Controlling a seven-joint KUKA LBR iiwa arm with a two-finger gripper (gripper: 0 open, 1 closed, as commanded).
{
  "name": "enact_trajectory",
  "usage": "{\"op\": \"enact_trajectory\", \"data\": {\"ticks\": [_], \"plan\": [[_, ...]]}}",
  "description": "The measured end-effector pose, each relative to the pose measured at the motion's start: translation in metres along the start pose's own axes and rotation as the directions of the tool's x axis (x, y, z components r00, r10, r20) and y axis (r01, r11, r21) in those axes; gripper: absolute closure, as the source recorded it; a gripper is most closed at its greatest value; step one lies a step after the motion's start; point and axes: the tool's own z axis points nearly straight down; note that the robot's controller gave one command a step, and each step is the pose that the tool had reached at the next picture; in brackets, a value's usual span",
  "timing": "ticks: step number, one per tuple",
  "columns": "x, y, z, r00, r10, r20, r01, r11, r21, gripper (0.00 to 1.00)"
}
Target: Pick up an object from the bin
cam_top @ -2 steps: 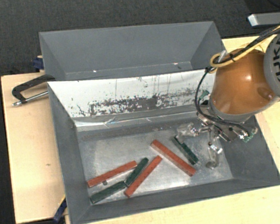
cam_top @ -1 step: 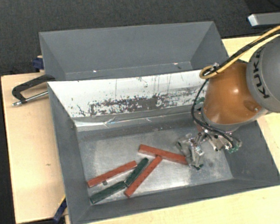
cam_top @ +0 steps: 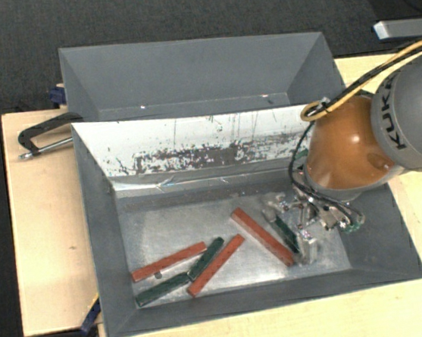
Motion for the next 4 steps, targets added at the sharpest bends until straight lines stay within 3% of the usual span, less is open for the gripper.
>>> {"op": "enact_trajectory", "data": {"ticks": [1,2,3,4], "plan": [[0.000,0.000,0.000,1.000,0.000,0.000,0.000,1.000,0.000,0.00],[-0.012,0.119,-0.006,0.999,0.054,0.002,-0.054,0.999,0.000,1.00],[-0.012,0.119,-0.007,0.999,0.054,0.003,-0.054,0.999,0.000,1.00],[-0.033,0.115,-0.049,0.999,0.043,-0.002,-0.043,0.999,-0.001,1.00]]}}
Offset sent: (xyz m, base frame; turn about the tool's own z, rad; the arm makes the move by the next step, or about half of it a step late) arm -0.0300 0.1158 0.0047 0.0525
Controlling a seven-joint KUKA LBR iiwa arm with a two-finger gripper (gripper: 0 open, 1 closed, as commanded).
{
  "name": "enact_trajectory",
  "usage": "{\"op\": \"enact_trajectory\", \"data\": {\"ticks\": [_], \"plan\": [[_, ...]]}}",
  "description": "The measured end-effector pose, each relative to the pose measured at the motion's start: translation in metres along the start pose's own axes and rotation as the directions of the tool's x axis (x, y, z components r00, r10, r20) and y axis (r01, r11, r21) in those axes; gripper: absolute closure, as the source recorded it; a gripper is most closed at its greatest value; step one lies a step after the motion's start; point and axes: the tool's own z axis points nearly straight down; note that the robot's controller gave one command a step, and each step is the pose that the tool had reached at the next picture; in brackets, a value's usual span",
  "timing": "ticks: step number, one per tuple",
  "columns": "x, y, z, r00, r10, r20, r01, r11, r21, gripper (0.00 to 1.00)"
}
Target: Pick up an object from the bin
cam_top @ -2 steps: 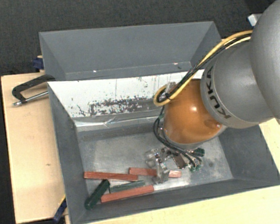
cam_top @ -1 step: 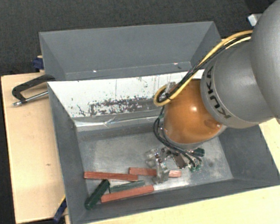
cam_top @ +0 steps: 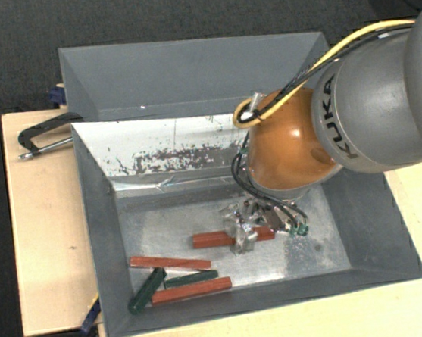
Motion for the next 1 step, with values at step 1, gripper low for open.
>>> {"op": "enact_trajectory", "data": {"ticks": [1], "plan": [[-0.0178,-0.0002,-0.1171,1.000,-0.002,0.002,0.002,1.000,0.000,1.00]]}}
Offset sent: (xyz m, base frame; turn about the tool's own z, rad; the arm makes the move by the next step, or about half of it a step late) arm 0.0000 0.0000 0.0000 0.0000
